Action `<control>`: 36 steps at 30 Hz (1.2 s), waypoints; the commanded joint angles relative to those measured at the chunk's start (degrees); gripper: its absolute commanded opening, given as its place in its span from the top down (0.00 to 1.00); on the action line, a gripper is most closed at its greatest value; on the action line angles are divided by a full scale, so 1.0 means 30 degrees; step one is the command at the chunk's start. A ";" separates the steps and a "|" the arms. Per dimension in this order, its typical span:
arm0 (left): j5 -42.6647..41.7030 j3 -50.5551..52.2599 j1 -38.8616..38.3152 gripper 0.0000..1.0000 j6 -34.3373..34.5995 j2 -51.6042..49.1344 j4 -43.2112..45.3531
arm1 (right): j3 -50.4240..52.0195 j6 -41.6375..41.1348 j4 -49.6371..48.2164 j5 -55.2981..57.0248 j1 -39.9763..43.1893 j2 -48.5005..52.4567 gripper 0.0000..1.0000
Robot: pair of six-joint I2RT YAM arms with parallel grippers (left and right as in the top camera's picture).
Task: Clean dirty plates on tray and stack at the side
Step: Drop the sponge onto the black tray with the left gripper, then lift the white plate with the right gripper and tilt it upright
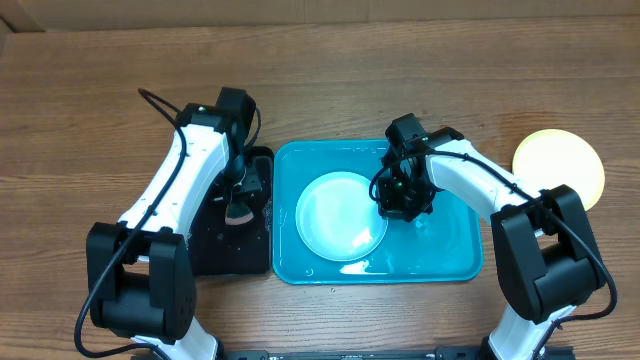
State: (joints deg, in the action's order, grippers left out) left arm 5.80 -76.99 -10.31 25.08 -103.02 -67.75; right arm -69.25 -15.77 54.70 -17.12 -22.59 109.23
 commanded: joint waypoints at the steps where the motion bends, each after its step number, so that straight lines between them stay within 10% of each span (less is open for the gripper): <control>1: -0.0379 0.0882 0.0226 0.96 -0.0233 -0.0007 0.0838 | -0.0044 0.0248 -0.0066 0.0102 0.0051 -0.0226 0.96; 13: -0.0452 0.2841 0.0350 0.84 -0.0284 -0.0015 0.2849 | -0.0044 0.0248 0.0080 0.0102 0.0051 -0.0226 0.96; 22: -0.0452 0.1785 0.0335 0.40 -0.0430 0.0022 0.2091 | -0.0080 0.0255 0.0007 0.0102 0.0051 -0.0233 0.96; 33: -0.0554 -0.3198 0.0291 0.30 -0.0437 0.2725 -0.0561 | -0.1122 0.0262 -0.0073 0.0109 0.0051 -0.1457 0.96; 36: -0.1180 -0.3592 0.0284 0.00 -0.0430 0.3483 -0.0925 | -0.1326 0.0255 -0.0423 0.0117 0.0051 -0.2273 0.96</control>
State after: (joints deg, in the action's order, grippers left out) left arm 4.29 -85.91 -9.96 23.62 -95.53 -69.78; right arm -70.48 -15.20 54.30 -16.91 -22.59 107.26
